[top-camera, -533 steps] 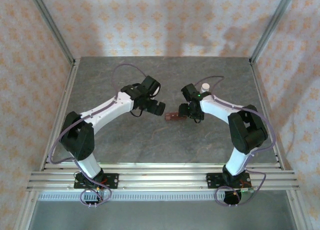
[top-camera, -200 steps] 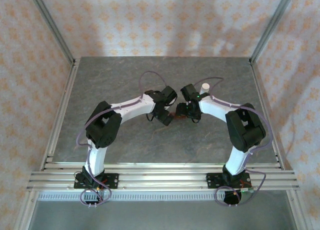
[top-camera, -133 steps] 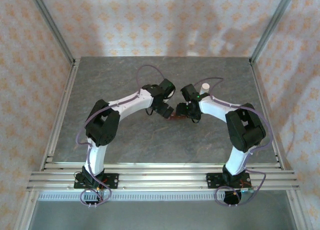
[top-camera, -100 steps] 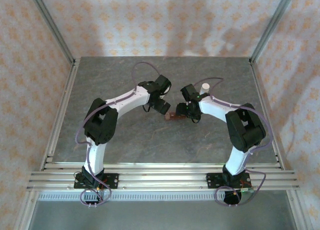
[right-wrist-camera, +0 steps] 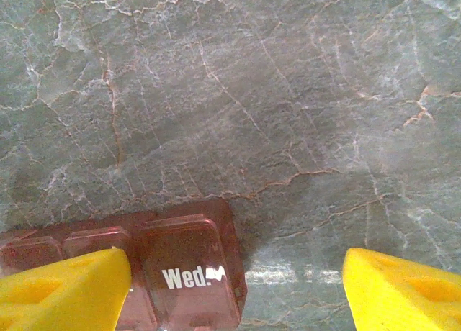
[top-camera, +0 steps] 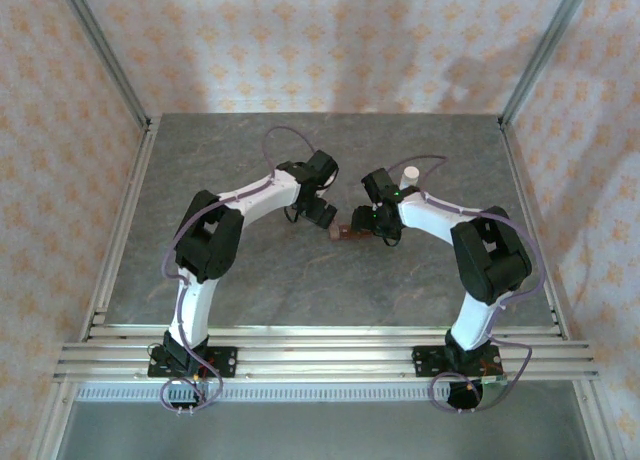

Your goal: Sort the pills into containers

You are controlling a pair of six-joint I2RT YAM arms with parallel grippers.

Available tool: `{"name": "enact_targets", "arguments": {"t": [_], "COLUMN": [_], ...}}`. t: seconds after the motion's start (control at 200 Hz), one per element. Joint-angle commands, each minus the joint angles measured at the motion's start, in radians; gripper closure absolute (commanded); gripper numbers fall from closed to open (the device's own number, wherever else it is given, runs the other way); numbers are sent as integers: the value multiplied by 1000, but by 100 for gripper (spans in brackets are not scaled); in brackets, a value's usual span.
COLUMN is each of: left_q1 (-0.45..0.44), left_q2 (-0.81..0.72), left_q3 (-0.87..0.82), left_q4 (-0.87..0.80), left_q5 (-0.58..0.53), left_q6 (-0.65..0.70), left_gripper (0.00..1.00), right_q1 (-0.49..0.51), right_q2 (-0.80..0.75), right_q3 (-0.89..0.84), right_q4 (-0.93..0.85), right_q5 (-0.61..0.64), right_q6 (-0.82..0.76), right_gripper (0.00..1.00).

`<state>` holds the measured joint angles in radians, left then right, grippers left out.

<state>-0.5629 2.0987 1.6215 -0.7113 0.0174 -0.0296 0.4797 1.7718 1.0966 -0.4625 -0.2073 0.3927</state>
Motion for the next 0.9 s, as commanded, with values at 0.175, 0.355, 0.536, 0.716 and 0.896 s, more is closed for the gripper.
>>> {"name": "enact_targets", "arguments": {"t": [0.175, 0.355, 0.536, 0.716, 0.896], "left_q1": [2, 15, 35, 45, 49], "left_q2": [-122, -243, -347, -428, -486], "left_q3": [-8, -87, -204, -281, -323], "left_q4": [18, 79, 147, 159, 175], "left_q5": [75, 120, 139, 126, 120], "left_q6": [-64, -129, -191, -216, -233], "left_gripper": [0, 0, 0, 0, 0], "right_q1": [-6, -6, -5, -6, -4], "right_q2": [-36, -30, 7, 33, 44], "right_q3": [39, 85, 101, 108, 112], "right_q4": [-88, -108, -93, -62, -44], "right_q5": [-18, -24, -43, -82, -112], "right_q6": [-3, -3, 18, 50, 74], "right_gripper": [21, 21, 22, 23, 24]}}
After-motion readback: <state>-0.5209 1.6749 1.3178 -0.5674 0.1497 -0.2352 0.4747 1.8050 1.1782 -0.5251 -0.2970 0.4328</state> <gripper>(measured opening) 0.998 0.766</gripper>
